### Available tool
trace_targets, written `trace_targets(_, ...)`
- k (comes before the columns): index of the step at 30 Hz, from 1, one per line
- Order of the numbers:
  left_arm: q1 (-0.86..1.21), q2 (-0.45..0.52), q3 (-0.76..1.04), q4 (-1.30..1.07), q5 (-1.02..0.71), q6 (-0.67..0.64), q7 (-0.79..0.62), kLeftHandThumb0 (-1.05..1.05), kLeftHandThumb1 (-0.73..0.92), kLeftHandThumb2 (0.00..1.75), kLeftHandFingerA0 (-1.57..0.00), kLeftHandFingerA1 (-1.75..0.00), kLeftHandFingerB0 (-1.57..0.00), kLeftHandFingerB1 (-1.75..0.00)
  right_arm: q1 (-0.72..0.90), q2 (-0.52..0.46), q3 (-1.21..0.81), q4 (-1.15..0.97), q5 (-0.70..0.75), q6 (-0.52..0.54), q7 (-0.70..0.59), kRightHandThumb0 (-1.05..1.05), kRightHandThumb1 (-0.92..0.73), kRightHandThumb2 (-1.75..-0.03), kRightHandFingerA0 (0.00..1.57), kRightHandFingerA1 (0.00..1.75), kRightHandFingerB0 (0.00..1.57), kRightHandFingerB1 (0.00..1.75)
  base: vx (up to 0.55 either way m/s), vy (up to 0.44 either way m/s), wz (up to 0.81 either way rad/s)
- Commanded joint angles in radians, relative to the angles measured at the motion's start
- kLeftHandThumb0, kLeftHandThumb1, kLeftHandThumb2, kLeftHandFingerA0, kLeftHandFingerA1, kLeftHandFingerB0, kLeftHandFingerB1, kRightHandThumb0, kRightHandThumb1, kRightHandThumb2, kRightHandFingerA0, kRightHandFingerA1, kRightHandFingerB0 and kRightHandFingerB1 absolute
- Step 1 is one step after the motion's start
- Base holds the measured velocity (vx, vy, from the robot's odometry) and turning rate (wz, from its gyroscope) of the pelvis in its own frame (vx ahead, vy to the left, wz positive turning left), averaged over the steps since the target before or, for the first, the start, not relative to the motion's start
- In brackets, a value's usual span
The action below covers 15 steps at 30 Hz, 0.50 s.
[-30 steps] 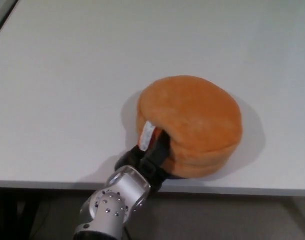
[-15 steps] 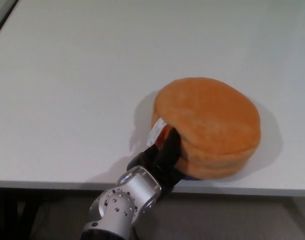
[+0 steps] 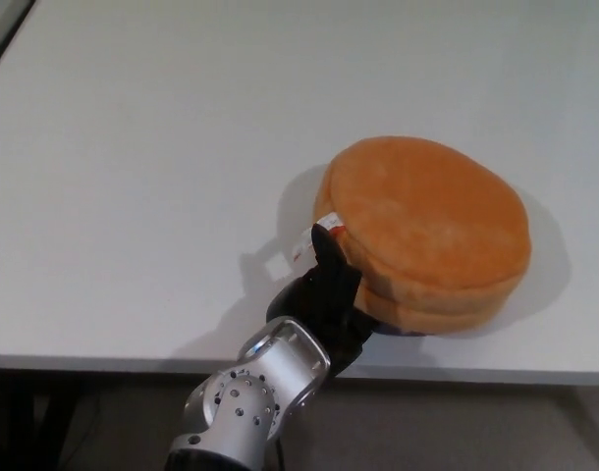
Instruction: A soft plate is kept in the center of the table close to the robot and the robot uses its left hand to pick up the plate, turns it upside down and places it back on the table
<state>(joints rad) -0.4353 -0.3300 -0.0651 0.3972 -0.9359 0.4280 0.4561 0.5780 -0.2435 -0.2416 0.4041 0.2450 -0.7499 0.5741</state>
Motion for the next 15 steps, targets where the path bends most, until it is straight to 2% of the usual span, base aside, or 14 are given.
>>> trace_targets(1, 0.062, -0.229, 0.004, -0.017, 0.012, -0.069, -0.050, -1.05, 0.67, 1.11, 0.00, 0.00, 0.00, 0.00, 0.010, -0.021, -0.003, -0.012, 0.012, 0.028, 0.003, -0.69, -0.82, -0.66, 0.53, 0.45, 0.29, 0.32, 0.00, 0.000, 0.00)
trace_targets(7, 0.050, -0.227, 0.008, -0.027, 0.004, -0.059, -0.045, -1.05, 0.67, 1.13, 0.00, -0.02, 0.00, 0.00, 0.018, -0.019, -0.001, -0.039, 0.034, 0.062, 0.010, -0.68, -0.81, -0.65, 0.54, 0.45, 0.30, 0.33, 0.00, 0.000, 0.00)
trace_targets(8, 0.050, -0.226, 0.008, -0.037, -0.001, -0.051, -0.037, -1.05, 0.88, 0.70, 0.00, 0.00, 0.00, 0.00, 0.017, -0.019, -0.001, -0.038, 0.034, 0.062, 0.012, -0.68, -0.81, -0.66, 0.53, 0.46, 0.30, 0.33, 0.00, 0.000, 0.00)
trace_targets(9, 0.047, -0.228, 0.011, -0.043, -0.008, -0.044, -0.030, -1.05, 0.68, 1.13, 0.00, -0.02, 0.00, 0.00, 0.015, -0.020, -0.003, -0.036, 0.030, 0.060, 0.010, -0.69, -0.82, -0.66, 0.52, 0.46, 0.30, 0.33, 0.00, 0.000, 0.00)
trace_targets(10, 0.044, -0.230, 0.015, -0.046, -0.014, -0.039, -0.023, -1.05, 0.68, 1.13, 0.00, -0.02, 0.00, 0.00, 0.014, -0.021, -0.005, -0.034, 0.025, 0.057, 0.007, -0.69, -0.82, -0.66, 0.52, 0.46, 0.30, 0.33, 0.00, 0.000, 0.00)
trace_targets(11, 0.035, -0.236, 0.024, -0.049, -0.012, -0.040, 0.017, -1.05, 0.72, 1.14, 0.00, -0.11, 0.00, 0.00, 0.010, -0.021, -0.006, -0.023, 0.022, 0.046, 0.008, -0.69, -0.82, -0.65, 0.53, 0.45, 0.30, 0.32, 0.00, 0.000, 0.00)
trace_targets(12, 0.028, -0.240, 0.028, -0.051, -0.005, -0.043, 0.053, -1.05, 0.92, 0.69, 0.00, 0.00, 0.00, 0.00, 0.007, -0.021, -0.007, -0.016, 0.020, 0.038, 0.009, -0.69, -0.67, -1.02, 0.46, 0.58, 0.22, 0.47, 0.00, 0.000, 0.00)
trace_targets(13, 0.023, -0.242, 0.029, -0.052, 0.005, -0.046, 0.080, -1.05, 0.92, 0.69, 0.00, 0.00, 0.00, 0.00, 0.006, -0.020, -0.006, -0.013, 0.018, 0.032, 0.010, -0.69, -0.67, -1.02, 0.46, 0.58, 0.22, 0.47, 0.00, 0.000, 0.00)
trace_targets(14, 0.007, -0.243, 0.028, -0.051, 0.033, -0.052, 0.139, -1.05, 0.92, 0.73, 0.00, 0.00, 0.00, 0.00, 0.003, -0.020, -0.005, -0.012, 0.015, 0.037, 0.008, -0.69, -0.82, -0.65, 0.53, 0.45, 0.29, 0.32, 0.00, 0.000, 0.00)
trace_targets(15, -0.008, -0.248, 0.032, -0.054, 0.053, -0.054, 0.207, -1.05, 0.91, 0.74, 0.00, 0.00, 0.00, 0.00, 0.001, -0.022, -0.003, -0.016, 0.018, 0.049, 0.010, -0.69, -0.82, -0.65, 0.53, 0.45, 0.29, 0.32, 0.00, 0.000, 0.00)
